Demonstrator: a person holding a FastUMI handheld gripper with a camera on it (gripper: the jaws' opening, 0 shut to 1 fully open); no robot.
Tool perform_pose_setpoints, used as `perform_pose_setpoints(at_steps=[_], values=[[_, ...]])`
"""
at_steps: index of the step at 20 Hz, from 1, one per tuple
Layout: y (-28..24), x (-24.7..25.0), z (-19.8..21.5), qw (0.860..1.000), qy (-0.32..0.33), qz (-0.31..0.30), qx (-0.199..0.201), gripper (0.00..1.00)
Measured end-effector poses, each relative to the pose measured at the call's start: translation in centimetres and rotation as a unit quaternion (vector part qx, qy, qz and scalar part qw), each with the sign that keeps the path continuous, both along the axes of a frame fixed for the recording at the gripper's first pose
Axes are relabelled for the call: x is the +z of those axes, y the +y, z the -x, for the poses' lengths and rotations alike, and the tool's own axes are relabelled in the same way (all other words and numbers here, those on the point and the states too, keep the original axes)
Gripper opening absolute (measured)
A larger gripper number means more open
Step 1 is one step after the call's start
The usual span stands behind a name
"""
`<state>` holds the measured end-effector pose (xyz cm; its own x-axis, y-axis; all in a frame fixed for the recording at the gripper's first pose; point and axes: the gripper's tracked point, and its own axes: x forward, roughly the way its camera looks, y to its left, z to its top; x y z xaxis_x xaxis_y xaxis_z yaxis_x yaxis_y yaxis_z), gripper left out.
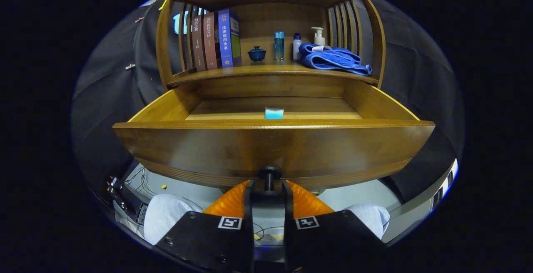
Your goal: Pull open the drawer, take out the items inside it, and place them on the countertop above the cabinet.
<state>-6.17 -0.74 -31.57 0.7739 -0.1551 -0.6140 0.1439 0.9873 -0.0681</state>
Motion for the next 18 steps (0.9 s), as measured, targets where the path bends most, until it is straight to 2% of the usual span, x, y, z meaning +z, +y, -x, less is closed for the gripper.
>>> perform_pose_setpoints(at_steps=[5, 7, 11, 14, 18], values=[[0.3, 0.1, 0.2, 1.0, 0.0, 0.002, -0.004, 0.32], [0.5, 1.2, 0.1, 1.0, -0.014, 0.001, 0.001, 0.44], [1.0, 6.0, 0.8, 0.998, -0.054, 0.026, 0.004, 0.98], [1.5, 9.9, 0.2, 0.997, -0.073, 0.01, 0.002, 0.99], [0.9, 13.1, -4.9, 0.998, -0.065, -0.007, 0.005, 0.99]])
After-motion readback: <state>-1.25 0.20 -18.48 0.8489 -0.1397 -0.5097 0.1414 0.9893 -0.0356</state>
